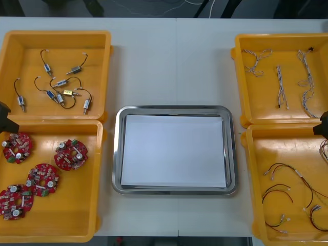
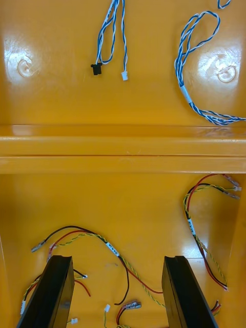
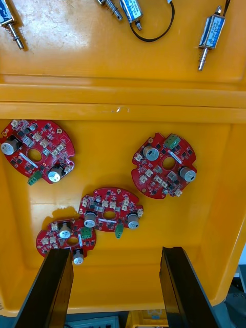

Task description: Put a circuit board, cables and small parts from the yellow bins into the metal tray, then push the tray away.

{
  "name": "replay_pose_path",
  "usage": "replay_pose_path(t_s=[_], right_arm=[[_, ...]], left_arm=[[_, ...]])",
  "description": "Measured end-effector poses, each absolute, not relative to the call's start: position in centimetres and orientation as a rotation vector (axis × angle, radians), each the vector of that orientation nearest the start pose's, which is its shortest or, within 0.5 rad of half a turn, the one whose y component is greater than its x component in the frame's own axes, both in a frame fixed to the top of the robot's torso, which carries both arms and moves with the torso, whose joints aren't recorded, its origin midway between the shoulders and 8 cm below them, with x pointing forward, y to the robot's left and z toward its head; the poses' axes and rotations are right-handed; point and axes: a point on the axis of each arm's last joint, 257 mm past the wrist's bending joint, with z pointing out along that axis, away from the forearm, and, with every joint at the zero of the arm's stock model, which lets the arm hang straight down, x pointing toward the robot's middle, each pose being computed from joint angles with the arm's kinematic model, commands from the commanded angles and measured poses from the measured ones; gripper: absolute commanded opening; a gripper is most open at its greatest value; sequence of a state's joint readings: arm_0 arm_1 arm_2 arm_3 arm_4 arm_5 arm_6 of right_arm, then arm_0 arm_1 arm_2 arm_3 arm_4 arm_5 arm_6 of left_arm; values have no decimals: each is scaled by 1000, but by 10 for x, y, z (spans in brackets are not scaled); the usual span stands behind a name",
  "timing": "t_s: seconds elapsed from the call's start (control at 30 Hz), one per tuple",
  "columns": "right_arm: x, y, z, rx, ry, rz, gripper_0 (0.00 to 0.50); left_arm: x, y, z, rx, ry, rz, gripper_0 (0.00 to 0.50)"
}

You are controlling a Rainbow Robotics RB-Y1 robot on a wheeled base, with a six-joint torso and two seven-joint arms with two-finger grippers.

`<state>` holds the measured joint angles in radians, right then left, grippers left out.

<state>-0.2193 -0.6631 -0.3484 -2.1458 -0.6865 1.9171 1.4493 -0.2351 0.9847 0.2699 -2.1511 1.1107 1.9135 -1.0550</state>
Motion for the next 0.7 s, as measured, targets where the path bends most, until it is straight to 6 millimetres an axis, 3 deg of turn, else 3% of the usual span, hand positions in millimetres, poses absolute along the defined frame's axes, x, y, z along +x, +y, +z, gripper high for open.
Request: replay_pose_path(t_s=[0.7], right_arm=[[397,-384,-162,-30,2617,-74,500]], left_arm=[[365,363,-131,-89,2746,-68,500]])
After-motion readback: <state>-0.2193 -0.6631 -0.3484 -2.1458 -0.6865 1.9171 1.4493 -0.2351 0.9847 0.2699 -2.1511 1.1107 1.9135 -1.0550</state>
